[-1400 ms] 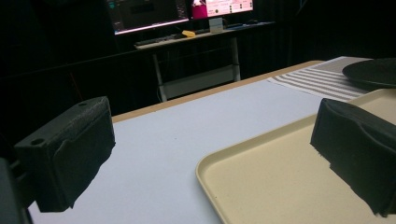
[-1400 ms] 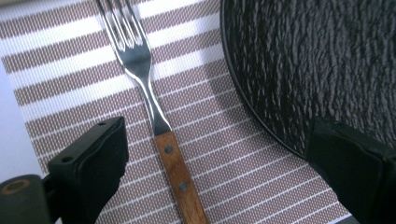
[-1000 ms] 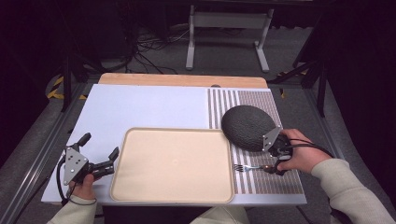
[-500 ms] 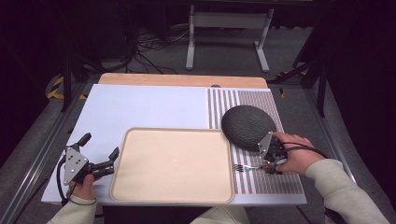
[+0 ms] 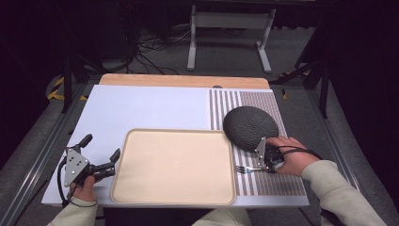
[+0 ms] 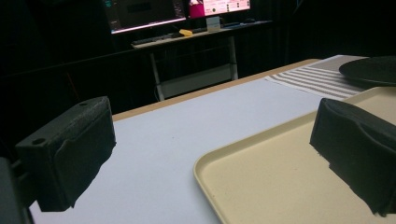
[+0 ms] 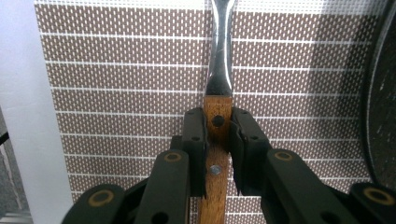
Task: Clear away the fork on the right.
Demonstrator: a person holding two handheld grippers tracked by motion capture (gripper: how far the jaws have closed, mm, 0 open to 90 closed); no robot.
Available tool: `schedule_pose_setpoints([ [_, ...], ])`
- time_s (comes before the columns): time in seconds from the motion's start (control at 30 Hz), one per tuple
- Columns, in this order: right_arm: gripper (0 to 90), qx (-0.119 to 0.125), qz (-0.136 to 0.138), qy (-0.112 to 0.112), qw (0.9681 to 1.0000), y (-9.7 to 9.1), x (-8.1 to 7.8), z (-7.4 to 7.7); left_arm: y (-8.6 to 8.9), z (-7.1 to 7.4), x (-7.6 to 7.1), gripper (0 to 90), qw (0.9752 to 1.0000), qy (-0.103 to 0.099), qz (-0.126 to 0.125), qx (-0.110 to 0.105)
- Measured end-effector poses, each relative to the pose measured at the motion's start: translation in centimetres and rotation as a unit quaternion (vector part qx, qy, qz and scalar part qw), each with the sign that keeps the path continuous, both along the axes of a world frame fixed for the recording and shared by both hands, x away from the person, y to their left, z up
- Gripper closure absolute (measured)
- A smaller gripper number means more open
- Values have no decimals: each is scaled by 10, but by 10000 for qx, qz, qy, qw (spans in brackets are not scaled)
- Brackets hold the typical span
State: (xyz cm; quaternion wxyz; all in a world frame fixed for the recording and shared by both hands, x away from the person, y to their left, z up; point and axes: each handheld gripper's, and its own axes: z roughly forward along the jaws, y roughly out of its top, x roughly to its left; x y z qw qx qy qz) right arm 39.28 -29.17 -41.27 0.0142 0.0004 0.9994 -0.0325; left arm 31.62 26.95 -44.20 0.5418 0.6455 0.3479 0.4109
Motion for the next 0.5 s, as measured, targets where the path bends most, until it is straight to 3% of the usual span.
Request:
schedule_pose_setpoints([
  [0.5, 776, 105, 17, 11, 9999, -2, 0, 1, 0, 0, 0, 5, 10000, 4, 2, -4],
])
